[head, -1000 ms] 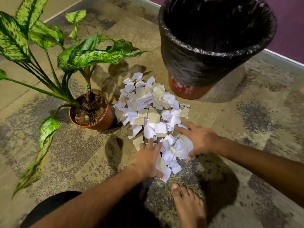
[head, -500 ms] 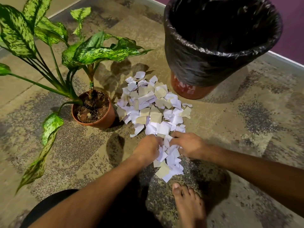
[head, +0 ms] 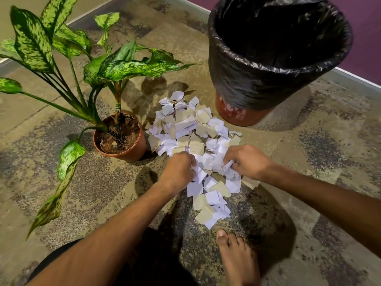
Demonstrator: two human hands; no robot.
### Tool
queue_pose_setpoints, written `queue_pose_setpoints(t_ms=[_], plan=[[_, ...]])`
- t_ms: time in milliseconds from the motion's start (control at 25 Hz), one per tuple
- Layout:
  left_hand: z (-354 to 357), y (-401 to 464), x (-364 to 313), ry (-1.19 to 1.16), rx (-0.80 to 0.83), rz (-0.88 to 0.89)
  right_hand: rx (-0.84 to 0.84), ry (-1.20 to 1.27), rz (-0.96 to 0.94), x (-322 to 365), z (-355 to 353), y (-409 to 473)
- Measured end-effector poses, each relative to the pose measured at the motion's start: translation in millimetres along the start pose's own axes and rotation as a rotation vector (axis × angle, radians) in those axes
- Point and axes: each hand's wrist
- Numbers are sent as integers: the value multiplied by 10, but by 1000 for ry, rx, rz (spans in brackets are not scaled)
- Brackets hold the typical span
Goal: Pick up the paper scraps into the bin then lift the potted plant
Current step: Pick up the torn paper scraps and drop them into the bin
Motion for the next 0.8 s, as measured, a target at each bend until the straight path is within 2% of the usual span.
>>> queue_pose_setpoints(t_ms=[160,400,520,560,600,640,680,720,800], plan=[[-60,50,-83,-42,-85,17,-251,85,-30,20,-390,-29],[-238,188,-295,-78,-246,165,-562,172,-34,212,-1011,-204],[-275,234,-423,-65,-314,226,-804,410,-74,209,-1581,-219],[-268,235,-460,-66,-318,235,-859,428,-151,152,-1871,-196],[-253,233,-495,-70,-316,242,-970,446,-157,123,-1806,-201],[-235,230,-529,-73,-310,253,-1013,501,-67,155,-1703,-194],[-218,226,-555,-73,-307,268,-1012,507,52,135,-1499,-238],[-208,226,-583,-70,-312,286,-887,474,190,156,-1059,-430],[-219,232,-632,-74,-345,315,-528,299,365,354,508,-1031]])
Point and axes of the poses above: each hand's wrist, its own y-axis towards the middle knuckle, its own z-axis out of the palm, x = y × z, and after that the axes turned 1 degree about -x, right-handed
